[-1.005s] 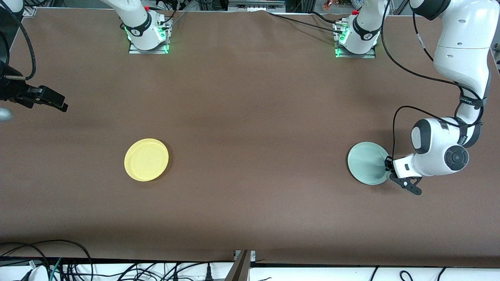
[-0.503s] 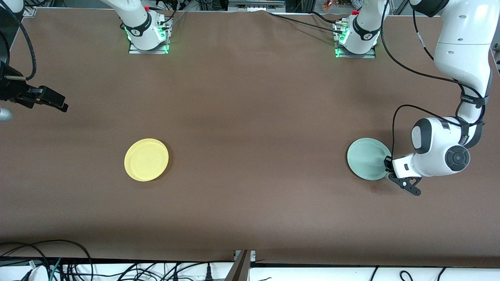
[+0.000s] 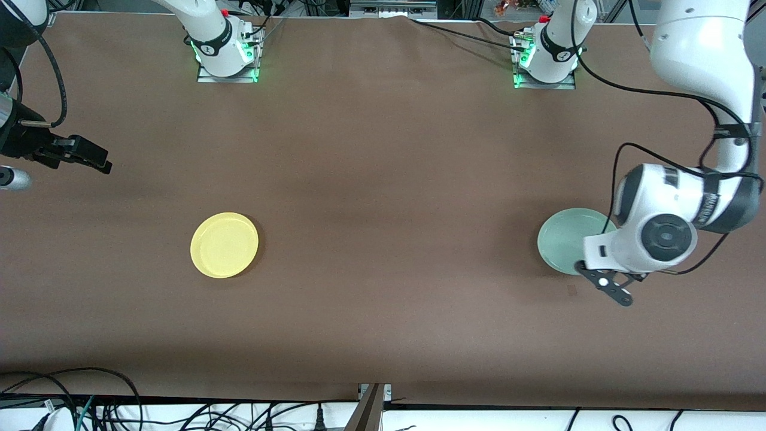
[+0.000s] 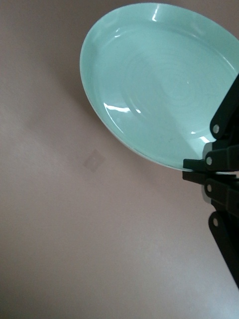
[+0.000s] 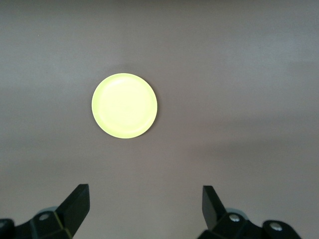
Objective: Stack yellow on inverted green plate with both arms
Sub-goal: 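Lift the green plate with the left gripper and tilt it over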
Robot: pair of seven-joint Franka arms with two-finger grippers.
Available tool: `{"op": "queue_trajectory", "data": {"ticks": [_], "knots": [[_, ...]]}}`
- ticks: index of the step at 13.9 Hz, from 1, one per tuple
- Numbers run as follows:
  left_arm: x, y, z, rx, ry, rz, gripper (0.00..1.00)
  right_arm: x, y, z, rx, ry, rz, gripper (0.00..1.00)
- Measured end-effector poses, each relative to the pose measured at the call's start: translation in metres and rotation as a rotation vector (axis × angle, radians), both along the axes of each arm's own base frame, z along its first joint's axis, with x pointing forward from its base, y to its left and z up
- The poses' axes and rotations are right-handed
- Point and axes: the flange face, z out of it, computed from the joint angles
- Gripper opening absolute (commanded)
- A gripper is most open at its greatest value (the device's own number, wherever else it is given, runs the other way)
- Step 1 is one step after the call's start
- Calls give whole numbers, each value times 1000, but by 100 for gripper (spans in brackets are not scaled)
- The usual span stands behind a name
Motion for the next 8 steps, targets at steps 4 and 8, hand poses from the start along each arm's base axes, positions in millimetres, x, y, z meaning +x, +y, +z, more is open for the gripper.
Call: {"op": "queue_trajectory", "data": {"ticks": [4,8], "knots": [[-32,-118,-7,256,-112,19,0,0,0,0,0,0,-1,100],[-86,-231,-23,422,-291,56,0,0,0,0,0,0,0,100]]}}
